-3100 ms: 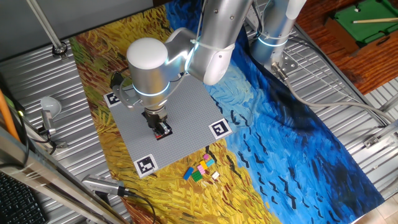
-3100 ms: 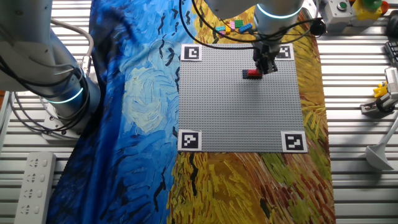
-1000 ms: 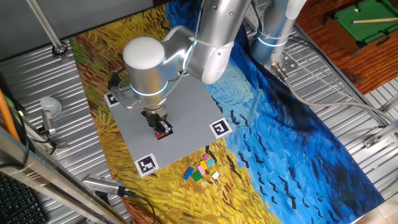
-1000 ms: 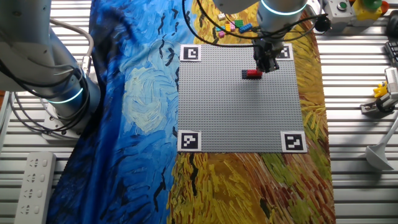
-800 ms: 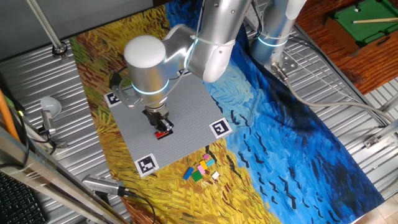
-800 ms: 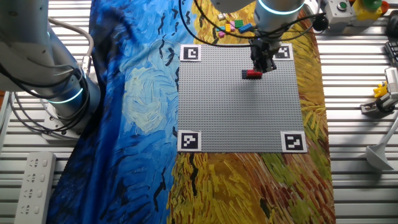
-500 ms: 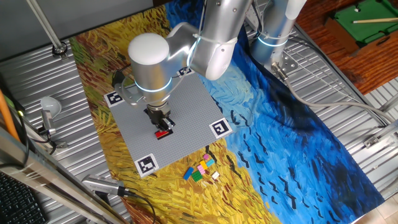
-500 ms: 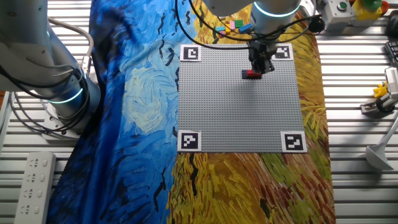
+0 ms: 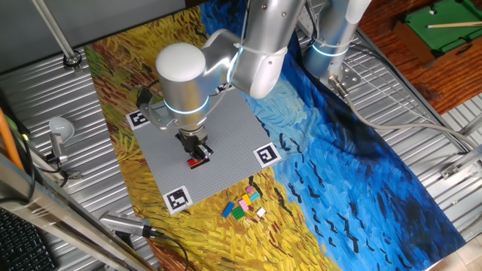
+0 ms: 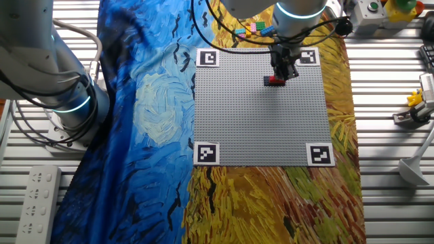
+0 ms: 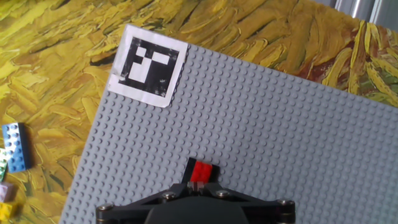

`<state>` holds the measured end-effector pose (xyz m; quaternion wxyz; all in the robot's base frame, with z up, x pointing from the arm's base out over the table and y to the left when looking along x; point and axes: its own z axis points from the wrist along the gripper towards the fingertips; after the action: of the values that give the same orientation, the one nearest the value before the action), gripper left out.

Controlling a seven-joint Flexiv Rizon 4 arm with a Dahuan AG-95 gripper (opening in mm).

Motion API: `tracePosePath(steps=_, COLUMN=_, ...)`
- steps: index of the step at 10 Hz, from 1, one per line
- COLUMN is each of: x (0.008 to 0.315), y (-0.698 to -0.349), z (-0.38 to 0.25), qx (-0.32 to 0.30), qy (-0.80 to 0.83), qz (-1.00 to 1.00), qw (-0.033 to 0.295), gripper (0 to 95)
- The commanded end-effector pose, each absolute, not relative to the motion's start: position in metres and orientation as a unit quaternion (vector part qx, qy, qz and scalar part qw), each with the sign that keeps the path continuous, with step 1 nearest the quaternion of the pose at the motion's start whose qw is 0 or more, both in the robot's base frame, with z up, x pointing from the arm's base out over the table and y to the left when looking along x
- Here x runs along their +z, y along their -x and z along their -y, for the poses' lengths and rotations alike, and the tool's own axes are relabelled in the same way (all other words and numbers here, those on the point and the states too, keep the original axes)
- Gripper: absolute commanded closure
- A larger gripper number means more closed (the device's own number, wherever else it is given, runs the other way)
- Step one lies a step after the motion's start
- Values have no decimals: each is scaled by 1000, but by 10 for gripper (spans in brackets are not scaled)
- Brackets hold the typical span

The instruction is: Stack small Lego blocks one on top of the other

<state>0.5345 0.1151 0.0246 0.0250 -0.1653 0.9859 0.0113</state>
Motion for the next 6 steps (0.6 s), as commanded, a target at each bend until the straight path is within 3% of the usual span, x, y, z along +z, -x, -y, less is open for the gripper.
tracePosePath(steps=1, x=15, y=-533, z=-113, qx=12, qy=164, qz=-986, qw=29, gripper=950)
tracePosePath(steps=6, x=42, y=-532, z=-115, qx=8, qy=172, qz=-985, qw=19, gripper=950)
